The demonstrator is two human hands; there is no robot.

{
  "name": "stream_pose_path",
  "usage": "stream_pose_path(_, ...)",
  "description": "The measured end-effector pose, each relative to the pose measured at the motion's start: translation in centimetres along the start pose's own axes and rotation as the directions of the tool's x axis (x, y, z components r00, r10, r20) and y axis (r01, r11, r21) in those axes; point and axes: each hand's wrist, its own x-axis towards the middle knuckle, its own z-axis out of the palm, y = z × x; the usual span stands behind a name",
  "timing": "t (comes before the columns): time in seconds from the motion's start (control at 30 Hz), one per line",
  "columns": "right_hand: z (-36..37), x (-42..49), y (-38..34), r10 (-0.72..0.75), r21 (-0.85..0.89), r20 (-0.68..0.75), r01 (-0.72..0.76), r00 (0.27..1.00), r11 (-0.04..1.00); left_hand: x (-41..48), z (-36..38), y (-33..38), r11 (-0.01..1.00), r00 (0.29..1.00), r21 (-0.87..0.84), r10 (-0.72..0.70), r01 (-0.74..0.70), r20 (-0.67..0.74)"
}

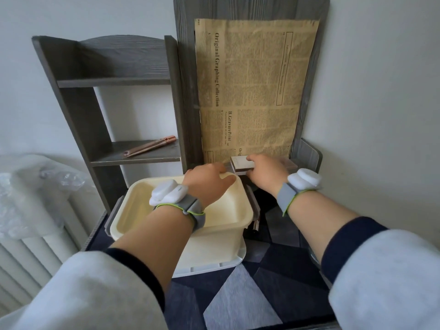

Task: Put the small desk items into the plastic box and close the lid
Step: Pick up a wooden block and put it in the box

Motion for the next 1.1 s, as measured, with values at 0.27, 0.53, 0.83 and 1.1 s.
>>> stream_pose_path(0.27,1.3,1.6,-0.2,-0.156,-0.27,0.088,0.174,0.984,0.947,0.9,1.3,-0.6,1.0,0.997,-0.016,-0.005,0.004,-0.078)
stream_pose_path(0.53,1.7,1.2,-0.2,-0.282,-0.452,-0.023,0.241,0.959,0.859,1.1,1.4,-0.5,0.999,0.998,-0.026,-0.03,0.028,-0.054)
stream_pose_path(0.83,0.9,-0.1,-0.1,-0.309,-0.523,-0.032,0.247,0.951,0.816,0.6,1.0,-0.2,0.998,0.999,-0.067,-0.022,0.019,-0.038)
stream_pose_path(1.1,-1.2,-1.6,-1.2,-0.295,-0.361,-0.17,0.22,0.94,0.906,0.2,-1.1,-0.2,0.998,0.998,-0.01,-0.062,0.062,0.031)
